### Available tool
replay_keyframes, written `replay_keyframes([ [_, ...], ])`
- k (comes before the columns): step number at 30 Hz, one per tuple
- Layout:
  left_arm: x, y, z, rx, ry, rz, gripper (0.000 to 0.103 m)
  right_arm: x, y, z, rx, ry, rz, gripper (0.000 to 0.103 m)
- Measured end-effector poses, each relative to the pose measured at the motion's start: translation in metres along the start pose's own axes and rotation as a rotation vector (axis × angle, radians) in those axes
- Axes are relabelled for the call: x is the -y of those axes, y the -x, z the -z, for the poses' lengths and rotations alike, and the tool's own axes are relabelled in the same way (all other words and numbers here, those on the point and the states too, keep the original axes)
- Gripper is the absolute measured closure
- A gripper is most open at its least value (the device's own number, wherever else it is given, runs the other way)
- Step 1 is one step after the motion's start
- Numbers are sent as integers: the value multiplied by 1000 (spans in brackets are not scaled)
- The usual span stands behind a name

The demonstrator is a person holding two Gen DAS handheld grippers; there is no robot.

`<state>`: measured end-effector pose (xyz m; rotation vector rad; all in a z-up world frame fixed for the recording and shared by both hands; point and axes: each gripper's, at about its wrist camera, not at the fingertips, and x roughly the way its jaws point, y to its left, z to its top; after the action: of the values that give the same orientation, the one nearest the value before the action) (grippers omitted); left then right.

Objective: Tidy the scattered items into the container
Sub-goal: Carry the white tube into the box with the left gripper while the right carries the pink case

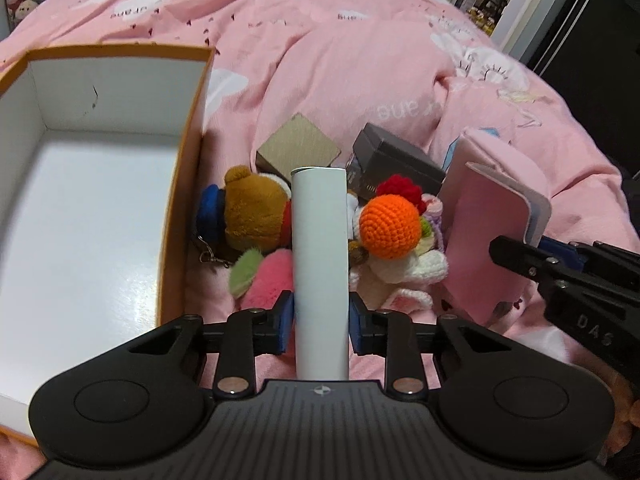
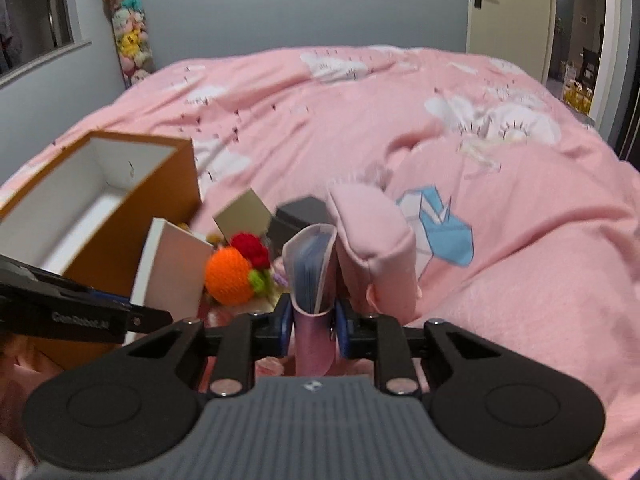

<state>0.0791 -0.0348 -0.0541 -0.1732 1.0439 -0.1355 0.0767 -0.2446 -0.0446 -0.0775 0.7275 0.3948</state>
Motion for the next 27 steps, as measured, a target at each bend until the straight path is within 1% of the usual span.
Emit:
replay_keyframes([
  [3,-2,11,1,26,-1,8,71,-4,10,-6,30,0,-21,80],
  [7,-4,30,1,69,4,35,71,-9,21,-16,57,-37,-124,80],
  [9,-6,40,0,95,6,50,71,-17,22,-21,61,-26,-157,80],
  [12,-11,56,-2,129,14,72,71,-30,24,-28,80,7,-180,80],
  [16,-22,80,-5,181,10,73,72,-45,28,-40,111,39,-206,81],
  [21,-41,107,-16,198,18,114,71,-62,30,-56,141,67,-280,82],
  [23,-49,118,-21,217,13,106,71,-71,32,-63,162,80,-300,82],
  [27,-66,135,-29,246,2,63,71,-85,30,-74,188,90,-348,82],
])
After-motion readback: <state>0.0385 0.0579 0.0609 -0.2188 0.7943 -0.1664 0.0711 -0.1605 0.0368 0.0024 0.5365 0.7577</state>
